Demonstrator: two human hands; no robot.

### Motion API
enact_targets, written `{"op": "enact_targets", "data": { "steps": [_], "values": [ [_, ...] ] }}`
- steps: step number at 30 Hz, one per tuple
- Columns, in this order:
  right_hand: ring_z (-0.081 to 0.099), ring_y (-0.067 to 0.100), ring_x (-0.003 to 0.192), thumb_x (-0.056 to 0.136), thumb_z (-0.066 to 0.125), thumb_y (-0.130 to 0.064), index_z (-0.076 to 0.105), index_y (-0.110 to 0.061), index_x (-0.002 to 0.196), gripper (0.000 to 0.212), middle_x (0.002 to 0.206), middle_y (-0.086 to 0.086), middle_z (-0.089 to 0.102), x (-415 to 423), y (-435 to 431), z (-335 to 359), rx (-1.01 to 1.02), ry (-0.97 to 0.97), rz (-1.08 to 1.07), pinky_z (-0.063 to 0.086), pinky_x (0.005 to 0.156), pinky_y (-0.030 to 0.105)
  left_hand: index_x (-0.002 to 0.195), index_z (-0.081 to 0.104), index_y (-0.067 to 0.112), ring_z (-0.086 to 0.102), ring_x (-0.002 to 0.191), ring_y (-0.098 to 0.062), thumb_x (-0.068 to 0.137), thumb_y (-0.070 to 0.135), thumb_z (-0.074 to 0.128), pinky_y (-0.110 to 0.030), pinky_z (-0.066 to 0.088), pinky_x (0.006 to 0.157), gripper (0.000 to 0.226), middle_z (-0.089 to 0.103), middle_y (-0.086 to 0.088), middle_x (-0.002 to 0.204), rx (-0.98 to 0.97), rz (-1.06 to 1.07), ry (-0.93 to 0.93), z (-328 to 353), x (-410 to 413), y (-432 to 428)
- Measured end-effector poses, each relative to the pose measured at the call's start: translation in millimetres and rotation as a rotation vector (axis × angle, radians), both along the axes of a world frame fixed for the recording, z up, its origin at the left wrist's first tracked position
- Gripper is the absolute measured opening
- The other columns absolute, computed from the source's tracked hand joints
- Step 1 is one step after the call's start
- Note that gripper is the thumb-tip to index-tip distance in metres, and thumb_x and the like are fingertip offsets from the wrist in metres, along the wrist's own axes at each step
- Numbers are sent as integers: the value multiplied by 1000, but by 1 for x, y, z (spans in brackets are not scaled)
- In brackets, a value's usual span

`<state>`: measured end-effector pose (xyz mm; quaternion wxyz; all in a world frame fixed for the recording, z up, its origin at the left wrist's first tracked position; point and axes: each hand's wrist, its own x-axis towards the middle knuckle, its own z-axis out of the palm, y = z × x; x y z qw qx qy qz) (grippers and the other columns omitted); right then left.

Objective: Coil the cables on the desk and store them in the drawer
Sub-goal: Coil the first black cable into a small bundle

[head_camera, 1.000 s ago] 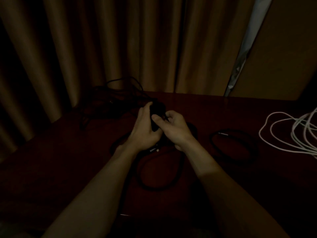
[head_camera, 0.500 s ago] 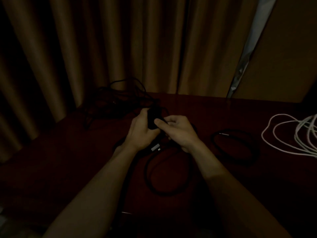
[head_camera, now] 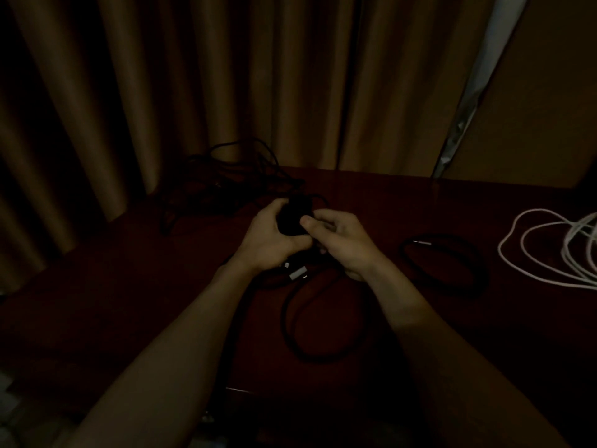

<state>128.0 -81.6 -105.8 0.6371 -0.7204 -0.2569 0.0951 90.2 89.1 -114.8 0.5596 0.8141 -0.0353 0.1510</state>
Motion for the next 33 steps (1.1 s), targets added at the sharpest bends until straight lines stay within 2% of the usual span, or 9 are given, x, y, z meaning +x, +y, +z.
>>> {"op": "enact_targets", "data": {
  "steps": [4,8,12,15,18,23,27,31,33],
  "values": [
    [71,4,81,97,72,-24,72,-12,112,20,95,-1,75,-2,5,5,10,26,-41,52,62,15,107,62,16,69,87,-23,89,18,77,-41,57,68,23,68,-10,102,165,15,-64,3,-3,-5],
    [71,8,80,88,82,-28,67,-13,115,35,99,0,72,0,7,11,30,45,-121,53,63,18,119,43,21,60,92,-1,95,26,69,-15,47,65,36,58,8,106,322,109,-143,3,-3,-8],
    [74,7,77,85,84,-36,71,-15,97,27,81,-8,76,-2,8,10,-9,20,-110,57,66,22,133,50,17,68,86,-4,93,24,73,-28,59,70,47,69,7,104,323,99,-212,1,-5,-7],
    [75,10,80,85,83,-42,72,-14,93,31,84,-4,78,-3,9,7,-28,-34,-155,63,75,32,132,59,19,69,90,-6,90,24,77,-31,59,75,46,72,7,106,354,147,-291,1,-4,-7],
    [64,13,69,86,81,-41,59,-10,76,40,74,-1,67,-3,9,7,-55,-60,-180,51,63,31,134,58,21,67,97,-2,84,32,83,-19,56,77,57,69,10,113,312,162,-196,3,-5,-7],
    [66,22,74,93,76,-31,57,8,94,43,86,13,66,-2,-1,3,59,3,-122,53,68,39,133,61,26,67,107,-1,72,43,85,-21,56,84,68,68,12,120,117,75,-56,2,-4,-4],
    [75,24,95,96,73,-21,70,-4,108,21,104,10,76,-3,-5,2,121,6,-56,61,81,37,136,56,25,63,104,15,78,19,91,-9,51,79,68,63,14,124,-25,16,-32,5,-5,-3],
    [73,20,102,98,69,-19,72,-18,118,20,115,3,75,-5,-3,3,160,-4,-4,57,76,32,133,60,17,72,109,-13,87,18,83,-30,59,88,52,73,-1,121,-67,-113,13,1,-2,-3],
    [70,23,96,100,67,-19,71,-25,120,21,120,6,74,-5,1,3,175,35,-2,51,68,30,131,59,16,73,106,-15,86,23,81,-37,62,89,51,74,-1,117,-58,-68,-2,0,-1,-6]
  ]
}}
